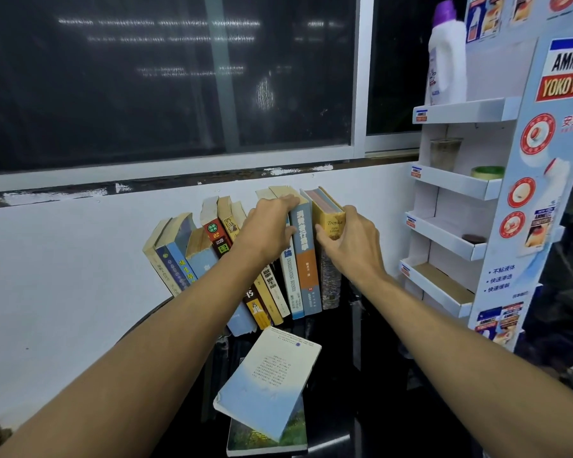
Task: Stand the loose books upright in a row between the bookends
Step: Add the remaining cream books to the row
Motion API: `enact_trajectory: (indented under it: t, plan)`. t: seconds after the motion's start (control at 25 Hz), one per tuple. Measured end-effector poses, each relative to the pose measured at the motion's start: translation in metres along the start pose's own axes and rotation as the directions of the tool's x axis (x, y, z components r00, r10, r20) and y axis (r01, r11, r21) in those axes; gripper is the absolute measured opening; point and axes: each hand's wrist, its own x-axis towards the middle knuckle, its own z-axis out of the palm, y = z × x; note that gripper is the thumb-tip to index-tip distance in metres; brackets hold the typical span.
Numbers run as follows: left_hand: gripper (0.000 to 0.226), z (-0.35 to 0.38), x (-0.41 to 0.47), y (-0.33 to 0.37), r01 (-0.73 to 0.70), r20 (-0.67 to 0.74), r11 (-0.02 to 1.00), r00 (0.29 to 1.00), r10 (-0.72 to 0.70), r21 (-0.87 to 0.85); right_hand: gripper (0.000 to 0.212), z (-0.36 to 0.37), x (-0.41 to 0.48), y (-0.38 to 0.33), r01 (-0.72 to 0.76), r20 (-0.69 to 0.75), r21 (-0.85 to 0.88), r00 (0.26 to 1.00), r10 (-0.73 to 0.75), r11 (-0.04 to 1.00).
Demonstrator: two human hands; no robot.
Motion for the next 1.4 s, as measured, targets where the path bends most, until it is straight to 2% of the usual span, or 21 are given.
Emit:
enact_trajectory:
  t: [0.28, 0.4, 0.56, 0.72, 0.92, 1.4]
  plan:
    - [0.048, -0.001, -0.002, 0.001, 0.011, 0.001, 0.999, 1.0, -0.011, -0.044, 0.048, 0.002, 0.0, 0.012, 0.009, 0.079, 0.07, 0.997, -0.015, 0.998]
    - [0.047, -0.003, -0.004, 0.002, 0.008, 0.003, 0.998, 1.0, -0.007, -0.056, 0.057, -0.003, -0.003, 0.013, 0.026, 0.152, 0.181, 0.987, -0.054, 0.983]
    - [0.051, -0.001, -0.002, 0.001, 0.018, 0.001, 0.999, 1.0, -0.018, -0.051, 0.058, -0.009, -0.005, 0.016, 0.106, 0.274, 0.247, 0.946, -0.175, 0.963]
    - [0.05, 0.0, -0.001, 0.002, 0.034, 0.009, 0.997, 0.999, -0.033, -0.064, 0.058, -0.013, 0.001, 0.02, 0.068, 0.416, 0.291, 0.889, -0.19, 0.954]
    - [0.042, -0.002, -0.002, 0.004, 0.026, 0.003, 0.998, 1.0, -0.025, -0.05, 0.058, -0.013, 0.006, 0.02, 0.016, 0.435, 0.329, 0.885, -0.167, 0.944]
    - [0.044, -0.002, -0.004, 0.006, 0.03, -0.019, 0.998, 0.999, -0.031, -0.063, 0.058, -0.008, 0.007, 0.02, 0.005, 0.437, 0.331, 0.885, -0.158, 0.944]
